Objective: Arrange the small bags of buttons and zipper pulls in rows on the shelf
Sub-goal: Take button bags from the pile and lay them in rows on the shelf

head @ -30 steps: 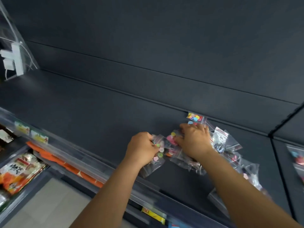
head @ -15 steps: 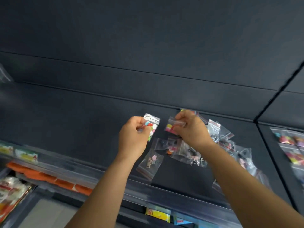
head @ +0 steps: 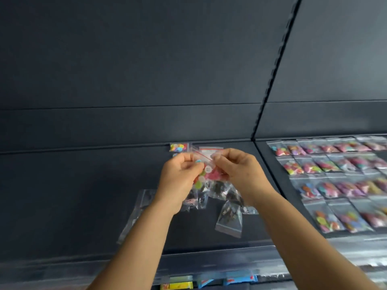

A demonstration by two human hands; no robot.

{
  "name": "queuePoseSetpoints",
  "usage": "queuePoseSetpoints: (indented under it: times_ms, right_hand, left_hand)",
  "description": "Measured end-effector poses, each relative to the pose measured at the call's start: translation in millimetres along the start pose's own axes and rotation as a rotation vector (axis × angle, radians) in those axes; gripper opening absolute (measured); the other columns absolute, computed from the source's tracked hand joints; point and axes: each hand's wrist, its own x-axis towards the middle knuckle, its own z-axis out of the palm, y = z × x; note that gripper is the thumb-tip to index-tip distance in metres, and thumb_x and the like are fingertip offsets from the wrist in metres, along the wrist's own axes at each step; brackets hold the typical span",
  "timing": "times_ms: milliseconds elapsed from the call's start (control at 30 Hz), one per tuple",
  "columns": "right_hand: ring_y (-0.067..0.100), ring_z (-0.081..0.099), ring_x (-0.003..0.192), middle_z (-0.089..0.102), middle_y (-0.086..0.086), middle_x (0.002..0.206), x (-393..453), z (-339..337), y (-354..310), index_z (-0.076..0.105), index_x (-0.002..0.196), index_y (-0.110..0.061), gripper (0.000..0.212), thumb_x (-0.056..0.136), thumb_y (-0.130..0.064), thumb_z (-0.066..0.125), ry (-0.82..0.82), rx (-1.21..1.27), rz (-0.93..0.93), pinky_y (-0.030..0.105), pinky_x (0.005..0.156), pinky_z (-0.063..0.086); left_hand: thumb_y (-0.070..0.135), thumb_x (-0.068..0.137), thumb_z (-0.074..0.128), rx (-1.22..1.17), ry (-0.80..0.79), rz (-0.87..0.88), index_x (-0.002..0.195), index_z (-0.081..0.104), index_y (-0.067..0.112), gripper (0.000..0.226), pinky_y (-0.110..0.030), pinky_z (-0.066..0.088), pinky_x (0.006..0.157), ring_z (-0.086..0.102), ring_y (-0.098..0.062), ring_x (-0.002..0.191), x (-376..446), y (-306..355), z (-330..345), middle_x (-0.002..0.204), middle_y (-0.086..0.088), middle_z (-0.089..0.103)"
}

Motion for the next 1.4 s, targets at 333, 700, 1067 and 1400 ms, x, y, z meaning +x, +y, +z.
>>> queuePoseSetpoints:
  times_ms: [333,700,1067,1400]
  right_hand:
    - [0.014,0.062,0.063,0.069,0.000,0.066,-19,-145,12,0.068,0.078,-0.014,0.008,0.084,-0.009,0.067,0.118,0.023,0.052,0.022,0.060,0.054]
    - [0.014,0.063,0.059,0.070,0.002,0.063,-32,-331,17,0.071,0.076,-0.012,0.009,0.083,-0.007,0.068,0.196,-0.061,0.102,0.025,0.059,0.055]
    - [0.011,0.062,0.059,0.066,0.004,0.066,-31,-388,15,0.071,0.071,-0.012,0.020,0.088,-0.019,0.064,0.328,0.095,0.069,0.023,0.059,0.055]
    - [0.010,0.062,0.055,0.065,0.000,0.060,-20,-428,31,0.069,0.071,-0.015,0.024,0.092,-0.018,0.058,0.433,0.087,0.098,0.022,0.053,0.052]
  left_hand:
    - [0.009,0.085,0.064,-0.070,-0.040,-0.029,0.079,0.068,0.013,0.008,-0.025,0.050,0.052,0.059,-0.013,0.059,-7,7,150,0.068,-0.001,0.069]
    - [0.020,0.083,0.066,-0.042,-0.001,-0.034,0.078,0.070,0.019,0.006,-0.023,0.051,0.062,0.060,-0.008,0.065,-29,13,315,0.072,0.007,0.070]
    - [0.033,0.086,0.064,0.104,-0.145,0.013,0.085,0.070,0.025,0.010,-0.024,0.051,0.071,0.065,0.003,0.077,-18,15,389,0.082,0.015,0.072]
    - [0.030,0.087,0.064,0.152,-0.222,0.066,0.076,0.068,0.026,0.012,-0.012,0.043,0.059,0.063,0.005,0.071,1,11,438,0.073,0.018,0.070]
